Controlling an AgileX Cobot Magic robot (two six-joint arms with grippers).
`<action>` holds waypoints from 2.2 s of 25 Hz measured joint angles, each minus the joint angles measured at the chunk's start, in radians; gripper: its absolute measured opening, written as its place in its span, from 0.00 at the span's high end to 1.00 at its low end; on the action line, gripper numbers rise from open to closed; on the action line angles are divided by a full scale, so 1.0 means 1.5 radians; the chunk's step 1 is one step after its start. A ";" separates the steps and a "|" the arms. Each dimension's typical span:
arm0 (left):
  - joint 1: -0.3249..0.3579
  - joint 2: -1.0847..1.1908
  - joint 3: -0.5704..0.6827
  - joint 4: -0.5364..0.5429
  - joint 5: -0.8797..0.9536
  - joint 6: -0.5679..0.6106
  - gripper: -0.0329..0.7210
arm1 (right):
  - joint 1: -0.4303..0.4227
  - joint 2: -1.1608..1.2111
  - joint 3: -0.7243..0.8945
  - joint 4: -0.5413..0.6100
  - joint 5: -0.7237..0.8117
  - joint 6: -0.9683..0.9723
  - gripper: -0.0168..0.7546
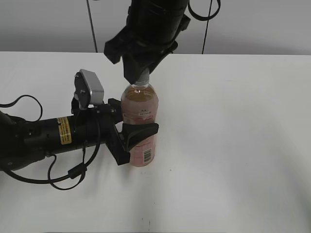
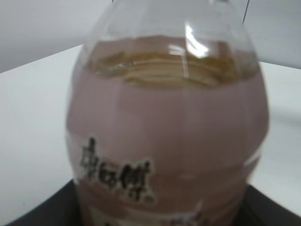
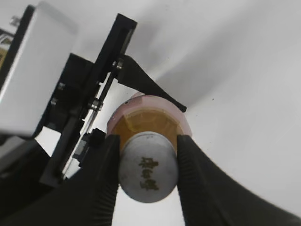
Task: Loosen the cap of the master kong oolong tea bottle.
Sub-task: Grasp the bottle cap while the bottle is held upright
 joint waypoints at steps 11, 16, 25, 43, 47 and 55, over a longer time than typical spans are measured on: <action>-0.001 0.000 0.000 0.010 -0.011 0.008 0.44 | 0.001 0.001 -0.002 0.075 0.000 -0.711 0.62; -0.001 0.000 0.000 0.010 -0.011 0.009 0.44 | 0.001 0.001 -0.002 0.075 0.001 -0.735 0.62; -0.001 0.000 0.000 0.005 -0.006 -0.002 0.45 | 0.004 0.001 -0.021 0.092 -0.001 -0.516 0.32; -0.001 0.000 0.000 0.005 -0.006 -0.004 0.45 | 0.005 0.001 -0.047 0.012 -0.001 0.161 0.23; -0.001 0.000 0.000 0.005 -0.006 -0.004 0.45 | 0.005 0.001 -0.047 0.007 -0.001 0.192 0.23; -0.001 0.000 0.000 0.004 -0.006 -0.004 0.45 | 0.010 0.001 -0.047 -0.005 -0.001 0.225 0.26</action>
